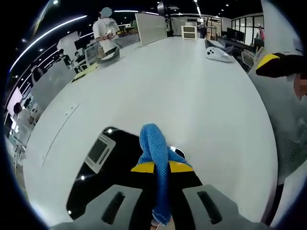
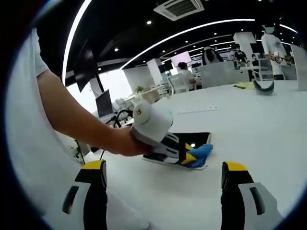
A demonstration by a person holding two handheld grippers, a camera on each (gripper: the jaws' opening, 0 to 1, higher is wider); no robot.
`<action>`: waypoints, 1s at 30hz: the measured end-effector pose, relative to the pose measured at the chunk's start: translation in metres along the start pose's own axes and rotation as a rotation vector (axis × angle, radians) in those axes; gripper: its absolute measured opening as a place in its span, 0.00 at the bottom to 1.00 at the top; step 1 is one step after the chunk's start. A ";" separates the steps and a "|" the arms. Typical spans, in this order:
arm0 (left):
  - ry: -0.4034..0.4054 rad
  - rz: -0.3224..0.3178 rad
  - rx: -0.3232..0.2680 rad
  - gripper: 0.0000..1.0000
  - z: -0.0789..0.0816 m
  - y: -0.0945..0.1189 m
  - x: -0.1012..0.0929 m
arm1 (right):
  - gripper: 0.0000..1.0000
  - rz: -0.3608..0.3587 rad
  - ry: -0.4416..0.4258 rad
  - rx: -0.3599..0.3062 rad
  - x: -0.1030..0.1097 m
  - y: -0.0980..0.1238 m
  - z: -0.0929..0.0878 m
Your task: Wipe the mirror surface with the cleaning cloth until all visible marks leave the cleaned area.
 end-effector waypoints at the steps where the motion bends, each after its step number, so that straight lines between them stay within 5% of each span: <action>1: 0.002 -0.001 -0.001 0.06 0.000 0.000 0.000 | 1.00 0.000 0.001 0.001 0.000 0.000 0.000; 30: -0.025 -0.031 -0.017 0.06 0.008 -0.005 -0.008 | 1.00 -0.023 -0.004 0.009 -0.001 0.005 -0.001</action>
Point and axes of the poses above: the point that each gripper's makers call its tool centre point, and the gripper's own axes: y roughly backward along the fingers, x roughly to its left, z roughly out of its top, the point moved 6 cm from there along y, roughly backward along the fingers, and after that the axes turned 12 degrees about -y, right-handed, at the moved point
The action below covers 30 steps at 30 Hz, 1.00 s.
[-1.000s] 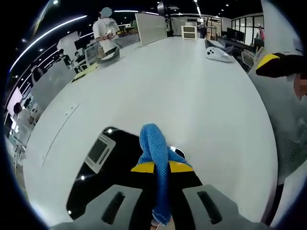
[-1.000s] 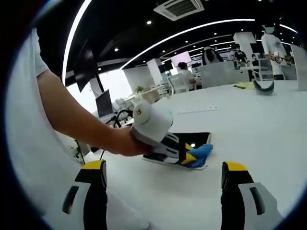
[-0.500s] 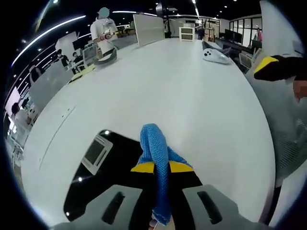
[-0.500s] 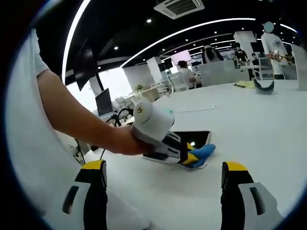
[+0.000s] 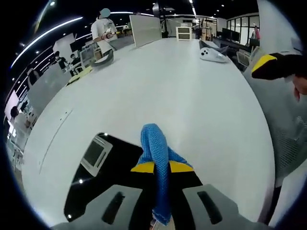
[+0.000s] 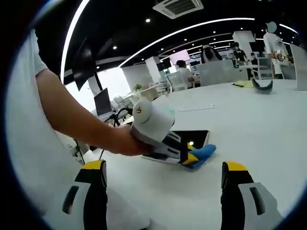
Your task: Wipe the mirror surface with the cleaning cloth until all visible marks leave the cleaned area.
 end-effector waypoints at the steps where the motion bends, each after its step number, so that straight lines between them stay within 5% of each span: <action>1: 0.011 0.001 -0.001 0.06 0.000 0.000 0.000 | 1.00 -0.003 0.001 0.001 0.000 0.001 0.000; 30: 0.012 -0.010 -0.031 0.06 -0.003 -0.003 0.010 | 1.00 0.009 0.000 0.016 0.000 -0.007 0.002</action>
Point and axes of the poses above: the point that each gripper's makers call its tool centre point, and the gripper's own axes: y roughly backward along the fingers, x roughly to its left, z roughly out of its top, the point moved 6 cm from there along y, roughly backward along the fingers, and after that the axes turned 12 degrees about -y, right-handed, at the moved point
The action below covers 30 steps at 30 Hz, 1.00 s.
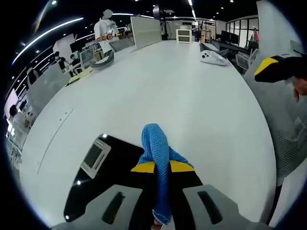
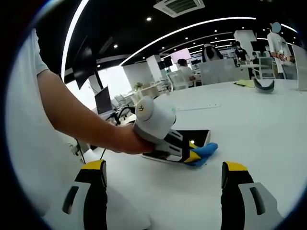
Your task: Wipe the mirror surface with the cleaning cloth until all visible marks leave the cleaned area.
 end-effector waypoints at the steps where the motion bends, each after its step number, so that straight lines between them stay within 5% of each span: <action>1: 0.001 0.001 -0.001 0.06 0.000 0.000 0.001 | 1.00 0.001 0.001 0.000 0.000 0.000 0.000; 30: 0.006 0.005 -0.017 0.06 -0.003 -0.002 0.016 | 1.00 -0.018 -0.018 -0.003 -0.009 0.000 0.001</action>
Point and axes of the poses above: the point that each gripper's makers call its tool centre point, and the gripper's own axes: y roughly backward along the fingers, x roughly to its left, z roughly out of its top, the point moved 6 cm from there along y, roughly backward along the fingers, and after that the axes turned 12 degrees about -y, right-handed, at the moved point
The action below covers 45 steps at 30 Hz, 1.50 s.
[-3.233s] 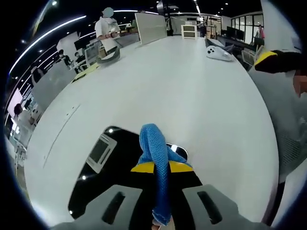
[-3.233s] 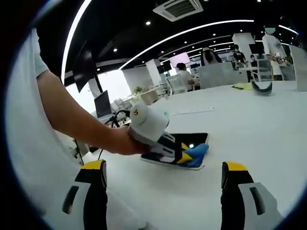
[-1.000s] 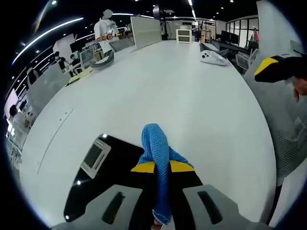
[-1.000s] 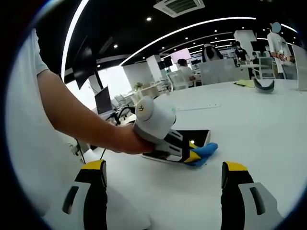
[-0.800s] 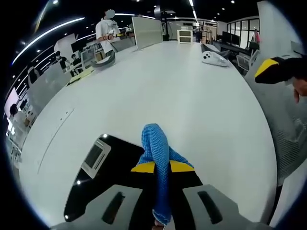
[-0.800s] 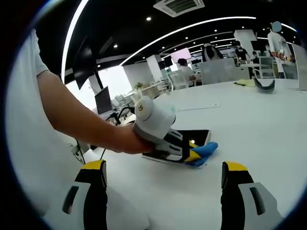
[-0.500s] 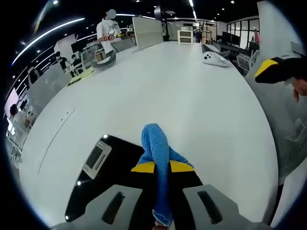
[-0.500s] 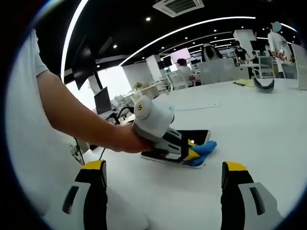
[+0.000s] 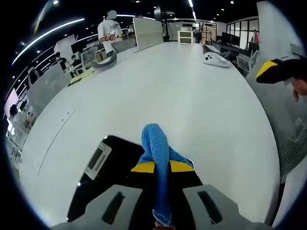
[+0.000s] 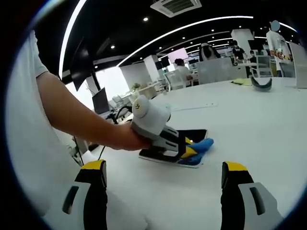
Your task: Wipe the mirror surface with the cleaning cloth until all visible marks leave the cleaned area.
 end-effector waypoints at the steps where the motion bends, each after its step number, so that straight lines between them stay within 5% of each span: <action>1: 0.000 0.000 -0.001 0.06 0.000 0.000 0.000 | 1.00 -0.001 -0.001 0.000 0.000 0.000 0.000; 45: -0.003 0.030 -0.006 0.06 -0.010 -0.004 0.039 | 1.00 -0.018 -0.029 0.008 -0.007 -0.005 -0.001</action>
Point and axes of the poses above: the point that each gripper's makers call its tool centre point, and the gripper's own axes: y roughly backward along the fingers, x roughly to its left, z roughly out of its top, the point moved 6 cm from there along y, roughly backward along the fingers, and after that the axes turned 12 degrees about -y, right-handed, at the moved point
